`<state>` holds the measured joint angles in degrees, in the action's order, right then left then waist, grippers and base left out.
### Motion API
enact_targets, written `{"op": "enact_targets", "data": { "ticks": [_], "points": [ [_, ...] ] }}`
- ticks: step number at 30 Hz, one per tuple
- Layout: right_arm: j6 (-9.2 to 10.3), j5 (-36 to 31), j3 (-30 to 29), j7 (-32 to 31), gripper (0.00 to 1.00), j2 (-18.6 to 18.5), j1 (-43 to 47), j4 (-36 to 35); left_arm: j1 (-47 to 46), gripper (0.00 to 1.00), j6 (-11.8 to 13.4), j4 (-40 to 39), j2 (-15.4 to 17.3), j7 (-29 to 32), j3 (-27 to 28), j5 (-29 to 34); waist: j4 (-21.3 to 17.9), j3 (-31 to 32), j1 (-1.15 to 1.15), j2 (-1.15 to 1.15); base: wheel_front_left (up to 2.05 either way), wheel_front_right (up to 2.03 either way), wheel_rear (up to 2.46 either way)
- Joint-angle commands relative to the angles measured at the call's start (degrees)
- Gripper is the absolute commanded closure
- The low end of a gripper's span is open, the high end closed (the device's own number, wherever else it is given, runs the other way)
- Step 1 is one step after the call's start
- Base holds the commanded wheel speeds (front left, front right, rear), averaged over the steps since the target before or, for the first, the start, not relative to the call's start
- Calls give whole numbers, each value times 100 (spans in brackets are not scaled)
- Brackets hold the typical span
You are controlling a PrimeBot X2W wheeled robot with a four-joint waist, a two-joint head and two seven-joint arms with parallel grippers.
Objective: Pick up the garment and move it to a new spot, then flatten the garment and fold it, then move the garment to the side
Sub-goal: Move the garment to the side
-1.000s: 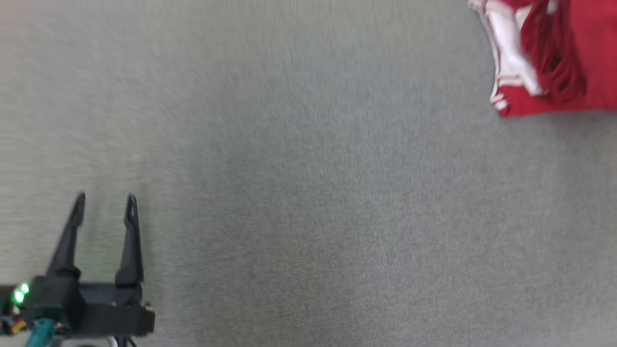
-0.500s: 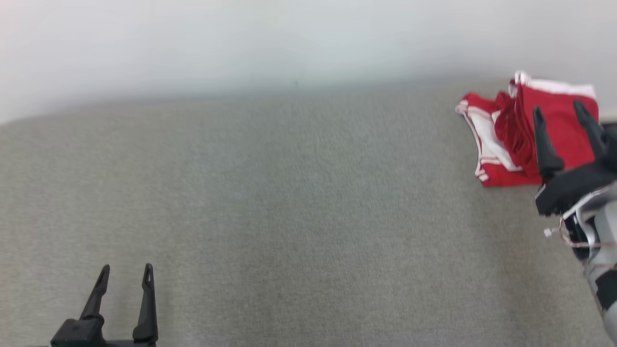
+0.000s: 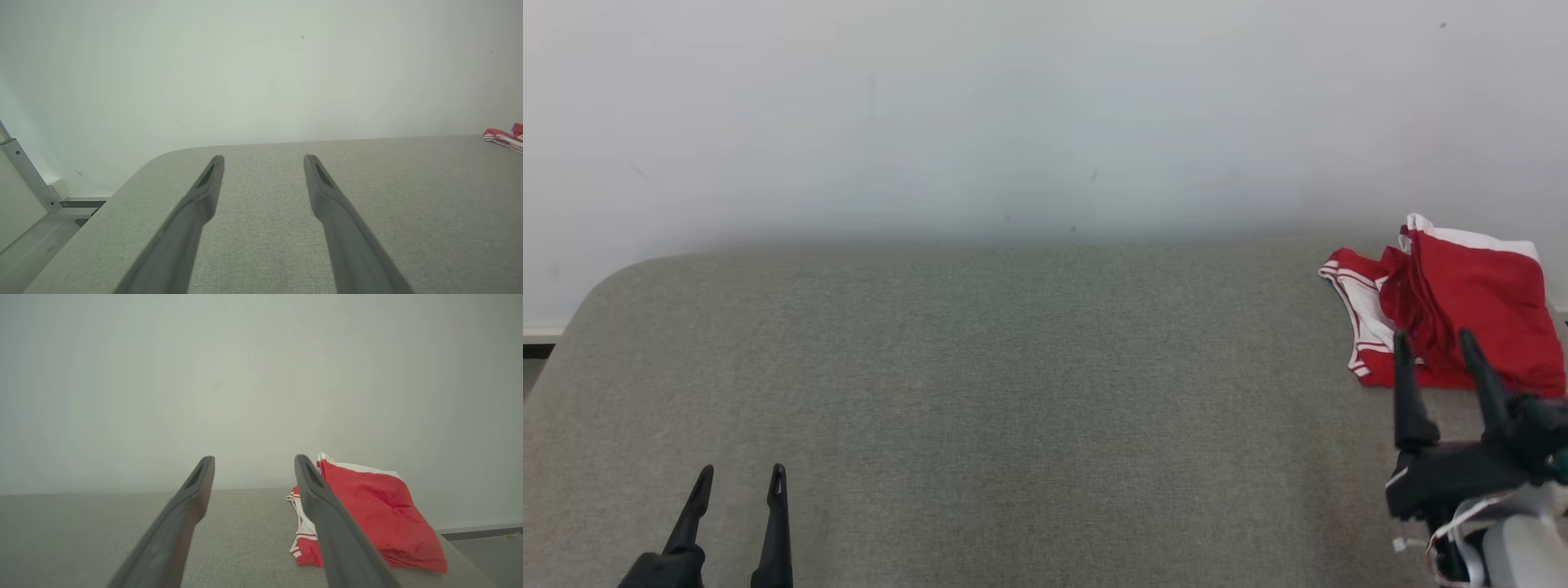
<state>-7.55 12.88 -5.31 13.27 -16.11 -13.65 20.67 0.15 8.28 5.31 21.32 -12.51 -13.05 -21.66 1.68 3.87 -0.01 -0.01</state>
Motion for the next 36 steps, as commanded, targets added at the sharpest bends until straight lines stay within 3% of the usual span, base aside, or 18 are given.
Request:
{"op": "enact_targets", "data": {
  "ticks": [1,12,23,36],
  "points": [
    [12,-111,-93,-59,0,133,254,-240,75,0,26,-23,16,11,-20,3,76,57,1,1,0,0,0],
    [12,-477,-413,-418,0,956,1531,-1666,71,0,-8,22,-22,53,-119,-104,133,124,1,1,0,0,0],
    [12,-522,-189,-360,0,1157,1856,-1766,-24,0,-54,162,-30,35,-169,-145,152,198,1,1,0,0,0],
    [12,-538,42,-341,0,1131,1834,-1551,17,0,11,312,-4,119,-167,-236,182,263,1,1,0,0,0]
  ]
}}
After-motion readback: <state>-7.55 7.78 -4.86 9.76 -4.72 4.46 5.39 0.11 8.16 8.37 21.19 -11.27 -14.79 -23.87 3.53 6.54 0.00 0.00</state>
